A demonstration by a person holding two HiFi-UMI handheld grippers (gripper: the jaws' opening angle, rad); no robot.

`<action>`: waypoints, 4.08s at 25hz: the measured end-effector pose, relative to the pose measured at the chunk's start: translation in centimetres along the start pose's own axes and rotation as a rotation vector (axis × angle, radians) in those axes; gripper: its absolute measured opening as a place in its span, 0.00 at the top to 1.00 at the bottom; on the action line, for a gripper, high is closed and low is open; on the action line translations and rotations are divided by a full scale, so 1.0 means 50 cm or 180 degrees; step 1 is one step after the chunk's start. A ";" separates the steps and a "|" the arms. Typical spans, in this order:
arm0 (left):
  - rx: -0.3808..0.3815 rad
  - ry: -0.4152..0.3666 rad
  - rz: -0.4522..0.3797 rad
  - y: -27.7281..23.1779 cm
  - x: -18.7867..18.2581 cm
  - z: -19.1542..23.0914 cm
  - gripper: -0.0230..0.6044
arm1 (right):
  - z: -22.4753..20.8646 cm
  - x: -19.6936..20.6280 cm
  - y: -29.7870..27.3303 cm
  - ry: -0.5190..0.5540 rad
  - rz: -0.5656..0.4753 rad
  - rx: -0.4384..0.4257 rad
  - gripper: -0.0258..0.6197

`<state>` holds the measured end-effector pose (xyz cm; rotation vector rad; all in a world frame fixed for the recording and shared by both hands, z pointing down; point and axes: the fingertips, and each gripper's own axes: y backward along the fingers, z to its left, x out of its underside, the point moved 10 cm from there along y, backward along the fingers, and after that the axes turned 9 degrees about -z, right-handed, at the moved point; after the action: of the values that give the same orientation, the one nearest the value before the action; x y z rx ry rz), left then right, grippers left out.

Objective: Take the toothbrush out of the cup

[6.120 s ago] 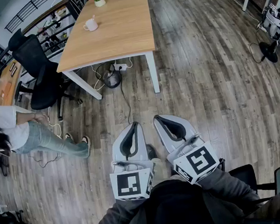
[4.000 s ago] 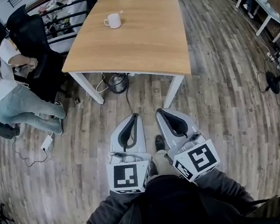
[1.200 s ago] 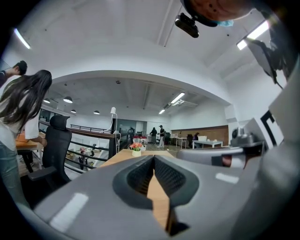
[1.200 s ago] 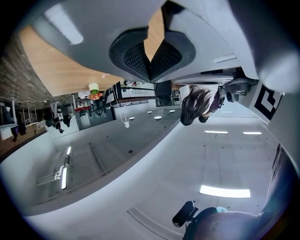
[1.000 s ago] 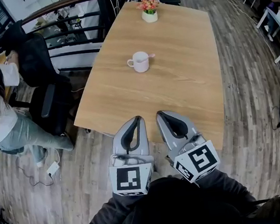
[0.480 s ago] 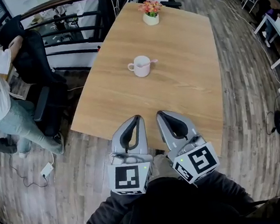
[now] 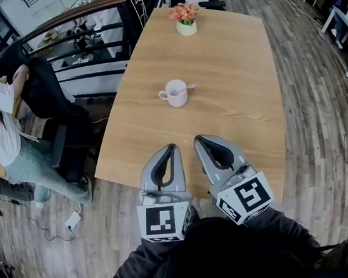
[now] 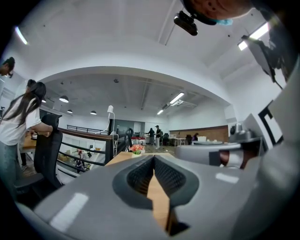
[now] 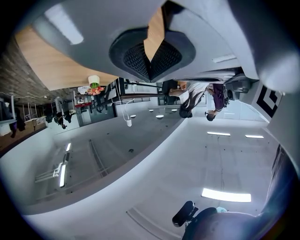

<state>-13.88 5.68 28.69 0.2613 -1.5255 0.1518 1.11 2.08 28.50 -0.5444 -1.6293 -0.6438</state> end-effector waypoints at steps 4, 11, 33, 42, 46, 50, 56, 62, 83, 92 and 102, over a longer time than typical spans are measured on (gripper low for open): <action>0.0041 -0.0027 0.0034 -0.036 0.003 -0.003 0.95 | -0.033 0.001 -0.017 -0.0038 -0.0021 0.0041 0.96; 0.0066 -0.0053 0.0153 -0.097 0.016 0.001 0.95 | -0.083 0.015 -0.051 -0.0138 0.0006 0.0073 0.96; 0.0045 -0.0171 0.0814 -0.276 0.101 -0.058 0.95 | -0.262 0.107 -0.100 -0.0654 0.0300 0.0054 0.96; -0.0010 -0.0130 0.0843 -0.296 0.122 -0.021 0.95 | -0.269 0.133 -0.139 -0.0652 0.0398 0.0072 0.96; 0.0014 -0.0040 0.0864 -0.303 0.127 -0.004 0.95 | -0.266 0.144 -0.161 -0.0637 0.0462 0.0109 0.96; 0.0008 0.0019 0.0870 -0.306 0.138 0.028 0.95 | -0.259 0.156 -0.186 -0.0614 0.0494 0.0158 0.96; 0.0088 0.0098 0.0911 -0.329 0.161 0.067 0.95 | -0.266 0.178 -0.223 -0.0600 0.0571 0.0301 0.96; 0.0185 0.0233 0.1025 -0.365 0.197 0.107 0.95 | -0.277 0.212 -0.266 -0.0586 0.0724 0.0460 0.96; 0.0195 0.0502 0.1341 -0.447 0.308 0.196 0.95 | -0.335 0.312 -0.366 -0.0607 0.0900 0.0687 0.66; 0.0164 0.0526 0.1352 -0.445 0.316 0.208 0.95 | -0.329 0.308 -0.378 -0.0464 0.0838 0.0691 0.70; 0.0126 0.0532 0.1343 -0.448 0.314 0.211 0.95 | -0.332 0.312 -0.383 -0.0455 0.0880 0.0682 0.80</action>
<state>-17.52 -19.69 42.96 -0.0457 -1.3952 0.5255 -2.01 -23.35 43.66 -0.6541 -1.6922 -0.2270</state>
